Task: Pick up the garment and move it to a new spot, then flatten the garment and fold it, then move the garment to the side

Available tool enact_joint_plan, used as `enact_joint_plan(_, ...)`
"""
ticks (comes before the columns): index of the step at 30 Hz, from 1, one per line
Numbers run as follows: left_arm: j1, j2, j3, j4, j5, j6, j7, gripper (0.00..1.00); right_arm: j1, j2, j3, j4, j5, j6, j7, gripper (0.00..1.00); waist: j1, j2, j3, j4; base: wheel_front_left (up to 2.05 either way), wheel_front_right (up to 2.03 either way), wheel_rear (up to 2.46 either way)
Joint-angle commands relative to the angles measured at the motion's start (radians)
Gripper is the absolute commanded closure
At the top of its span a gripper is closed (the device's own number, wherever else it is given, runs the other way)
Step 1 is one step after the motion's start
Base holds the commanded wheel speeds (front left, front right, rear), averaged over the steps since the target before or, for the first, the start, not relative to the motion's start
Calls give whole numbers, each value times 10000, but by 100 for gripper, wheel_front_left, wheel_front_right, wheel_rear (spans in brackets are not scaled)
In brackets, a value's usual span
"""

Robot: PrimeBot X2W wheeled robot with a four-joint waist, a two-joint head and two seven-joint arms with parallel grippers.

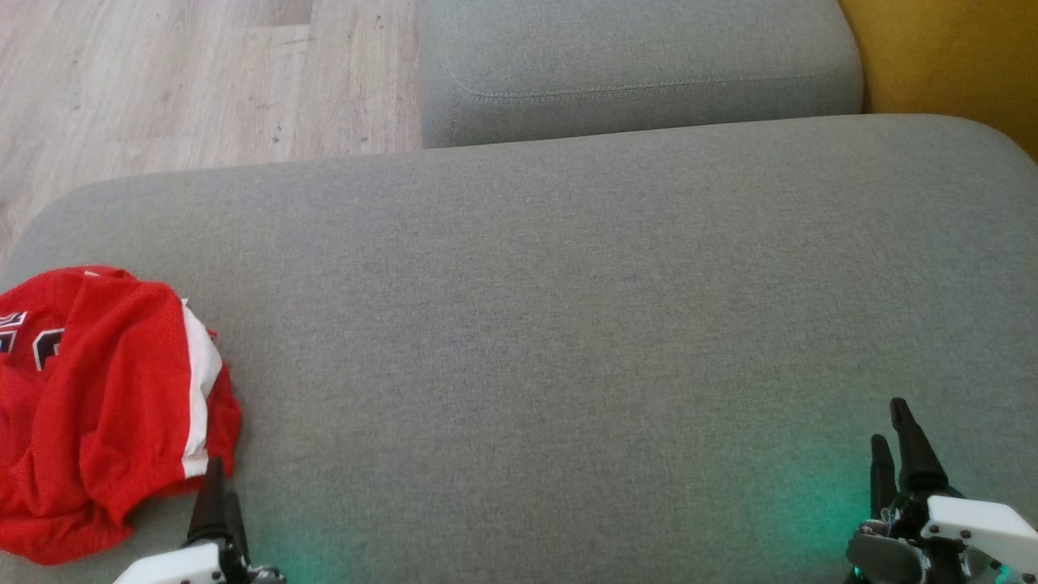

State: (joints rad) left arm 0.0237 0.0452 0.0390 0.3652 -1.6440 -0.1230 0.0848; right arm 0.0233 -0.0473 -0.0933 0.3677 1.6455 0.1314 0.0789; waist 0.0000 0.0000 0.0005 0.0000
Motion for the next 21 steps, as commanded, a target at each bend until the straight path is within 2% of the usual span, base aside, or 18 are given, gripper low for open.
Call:
enact_joint_plan(1,-424,39,-44,-387,68,-5,-127,0,-416,-111,136,-399,-106,0,-126,0,1,0,-26,2,0,0,0)
enact_joint_plan(9,-365,47,-170,-542,498,-9,-330,0,-405,-122,365,-486,-598,-1,-330,0,1,0,-90,7,0,0,0)
enact_joint_plan(21,-235,42,-246,-942,2439,13,-693,0,-318,-97,648,-781,-2350,-2,-686,0,1,0,-217,49,0,0,0)
